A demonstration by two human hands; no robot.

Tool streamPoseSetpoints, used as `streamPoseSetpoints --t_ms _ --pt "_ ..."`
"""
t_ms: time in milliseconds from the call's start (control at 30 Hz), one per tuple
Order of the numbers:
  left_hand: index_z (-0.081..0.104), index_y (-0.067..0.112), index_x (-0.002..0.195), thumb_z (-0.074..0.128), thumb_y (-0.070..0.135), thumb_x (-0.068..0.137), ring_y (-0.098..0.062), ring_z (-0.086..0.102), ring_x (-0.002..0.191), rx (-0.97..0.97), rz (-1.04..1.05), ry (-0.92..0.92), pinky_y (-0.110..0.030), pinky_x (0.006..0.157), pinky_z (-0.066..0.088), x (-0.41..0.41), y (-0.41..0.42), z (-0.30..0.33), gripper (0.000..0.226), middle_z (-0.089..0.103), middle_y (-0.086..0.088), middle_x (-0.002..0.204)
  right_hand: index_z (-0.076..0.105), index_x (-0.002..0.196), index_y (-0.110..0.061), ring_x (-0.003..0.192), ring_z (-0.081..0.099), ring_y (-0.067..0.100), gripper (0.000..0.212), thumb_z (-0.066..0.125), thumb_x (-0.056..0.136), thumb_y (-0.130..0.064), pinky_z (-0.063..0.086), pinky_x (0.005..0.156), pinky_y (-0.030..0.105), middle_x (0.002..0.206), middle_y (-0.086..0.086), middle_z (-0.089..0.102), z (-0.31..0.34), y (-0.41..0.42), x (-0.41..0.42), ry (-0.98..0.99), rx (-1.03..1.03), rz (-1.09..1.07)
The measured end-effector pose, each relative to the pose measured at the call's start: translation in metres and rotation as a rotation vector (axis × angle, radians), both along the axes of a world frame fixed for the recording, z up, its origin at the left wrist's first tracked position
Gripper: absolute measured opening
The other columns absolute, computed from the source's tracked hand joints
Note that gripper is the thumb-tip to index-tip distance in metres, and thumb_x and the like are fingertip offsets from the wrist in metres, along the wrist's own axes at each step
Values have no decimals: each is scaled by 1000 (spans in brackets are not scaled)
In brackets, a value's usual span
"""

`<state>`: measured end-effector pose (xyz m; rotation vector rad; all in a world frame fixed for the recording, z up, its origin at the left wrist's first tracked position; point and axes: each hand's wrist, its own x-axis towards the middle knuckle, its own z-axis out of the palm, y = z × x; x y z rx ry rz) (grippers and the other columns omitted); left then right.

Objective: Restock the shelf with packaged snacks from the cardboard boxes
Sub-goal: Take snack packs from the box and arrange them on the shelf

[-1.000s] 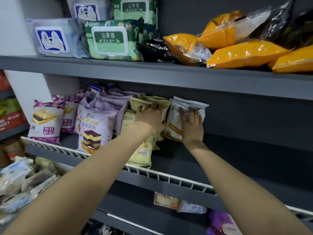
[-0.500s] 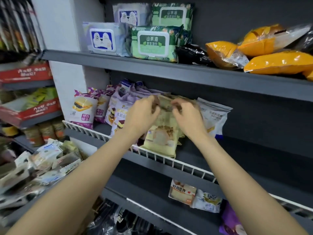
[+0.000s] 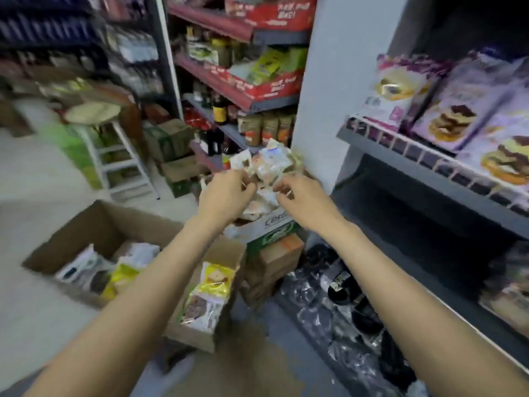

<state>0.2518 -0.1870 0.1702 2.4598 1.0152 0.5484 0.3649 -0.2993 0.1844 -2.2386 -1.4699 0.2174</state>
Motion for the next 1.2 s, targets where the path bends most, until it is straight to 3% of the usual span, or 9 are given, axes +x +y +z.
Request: streamPoseSetpoints --t_ms 133,267,500,633,767,967,1100,1167,1200 --pt "63 9 89 48 24 92 -29 61 76 -147 92 127 -31 58 42 -89 83 -69 22 65 -11 82 62 115 -11 89 60 23 24 48 96 -19 52 73 38 110 6 60 -74 91 -71 69 -167 61" --pt "61 3 96 49 25 90 -34 60 92 -251 169 272 -33 66 40 -148 143 -140 25 63 -15 91 60 119 -11 101 59 30 27 49 95 -16 51 83 40 117 12 59 -153 162 -127 167 -314 109" --pt "57 0 105 46 20 91 -39 55 110 -358 43 546 -42 83 46 -178 199 -275 27 59 -25 113 52 128 -3 117 51 34 35 43 94 -8 45 95 38 128 19 53 -302 224 -163 103 -698 176" --pt "47 11 133 50 19 92 -35 42 127 -374 -117 735 -43 99 42 -170 214 -343 42 46 -18 136 29 145 -18 133 30 35 56 46 93 -7 39 102 46 145 16 30 -369 230 -152 14 -836 224" --pt "44 18 138 53 31 91 -33 39 131 -405 -208 842 -41 105 37 -152 221 -389 49 42 -14 140 18 149 -35 145 -7 36 73 49 92 -1 23 109 61 158 9 -9 -410 233 -138 29 -1023 236" --pt "54 13 130 51 44 90 -33 42 128 -487 -168 873 -42 104 35 -123 212 -424 50 49 -13 135 45 132 -17 133 22 42 45 44 92 2 38 97 46 147 19 15 -436 232 -128 -33 -909 224" --pt "52 -8 125 47 26 98 -34 49 123 -831 -167 832 -37 98 40 -109 201 -434 44 50 -24 134 48 128 -16 127 32 44 39 60 90 -19 41 95 45 135 22 29 -438 241 -117 -12 -907 244" --pt "51 -10 125 47 21 98 -33 49 123 -907 -98 774 -35 98 39 -106 195 -438 41 50 -24 134 55 95 -14 116 43 40 22 68 84 -27 43 83 36 106 19 42 -435 246 -110 69 -846 270" --pt "52 -8 125 47 19 98 -33 50 123 -919 -39 744 -34 97 40 -106 193 -439 39 52 -24 133 45 74 -18 111 47 37 25 69 82 -24 38 72 30 91 14 42 -432 248 -105 119 -810 277"
